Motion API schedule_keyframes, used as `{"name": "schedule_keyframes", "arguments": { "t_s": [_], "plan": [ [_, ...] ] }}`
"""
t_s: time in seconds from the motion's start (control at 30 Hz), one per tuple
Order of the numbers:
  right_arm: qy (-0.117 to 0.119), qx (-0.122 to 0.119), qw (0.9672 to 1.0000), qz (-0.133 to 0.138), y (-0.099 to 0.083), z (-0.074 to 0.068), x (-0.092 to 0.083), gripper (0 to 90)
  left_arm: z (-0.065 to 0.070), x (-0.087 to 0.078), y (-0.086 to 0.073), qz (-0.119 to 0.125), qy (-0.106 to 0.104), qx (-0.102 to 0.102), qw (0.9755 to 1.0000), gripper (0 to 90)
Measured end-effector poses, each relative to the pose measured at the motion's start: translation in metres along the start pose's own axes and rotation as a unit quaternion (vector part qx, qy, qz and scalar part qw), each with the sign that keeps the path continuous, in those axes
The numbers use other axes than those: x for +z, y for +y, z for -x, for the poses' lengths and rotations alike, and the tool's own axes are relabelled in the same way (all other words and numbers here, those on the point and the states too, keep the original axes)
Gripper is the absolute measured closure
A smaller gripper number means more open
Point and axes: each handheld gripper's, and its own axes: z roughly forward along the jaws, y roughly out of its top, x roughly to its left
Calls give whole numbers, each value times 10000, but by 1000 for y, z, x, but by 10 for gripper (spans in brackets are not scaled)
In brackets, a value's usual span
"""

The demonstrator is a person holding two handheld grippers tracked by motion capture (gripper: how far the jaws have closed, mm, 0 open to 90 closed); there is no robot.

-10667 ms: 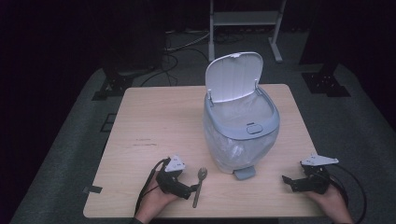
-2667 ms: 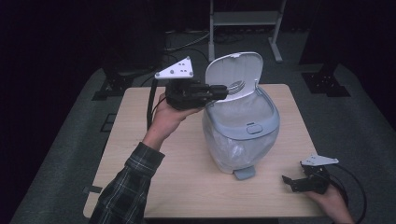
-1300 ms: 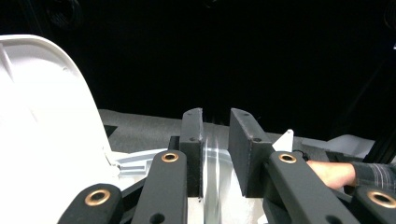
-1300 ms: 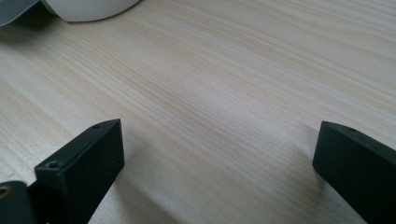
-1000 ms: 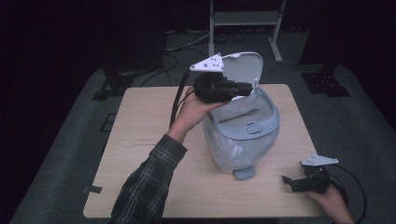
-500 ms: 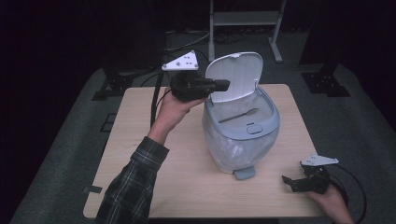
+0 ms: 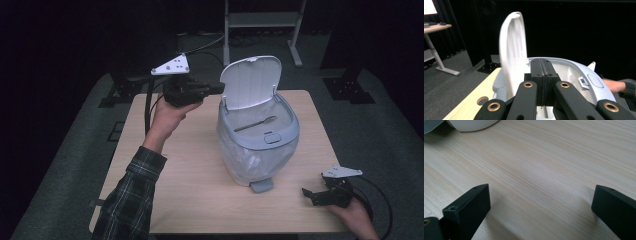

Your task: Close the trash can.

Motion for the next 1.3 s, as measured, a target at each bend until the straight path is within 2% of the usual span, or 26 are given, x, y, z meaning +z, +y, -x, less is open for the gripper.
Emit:
{"name": "schedule_keyframes", "arguments": {
  "t_s": [0.23,0.47,0.7,1.1,1.3],
  "plan": [
    [1,1,10000,-1,0,0,0,9,-15,-6,-4,85,184,-112,9997,899],
    [2,2,10000,0,0,0,0,9,-30,0,-11,129,314,-182,9993,899],
    [2,3,10000,-2,0,0,0,10,-44,9,-8,117,396,-224,9989,899],
    [2,5,10000,0,0,0,0,9,-48,32,1,130,301,-165,9993,899],
    [3,4,10000,-1,0,0,0,10,-44,43,3,111,131,-136,9998,899]
  ]
}}
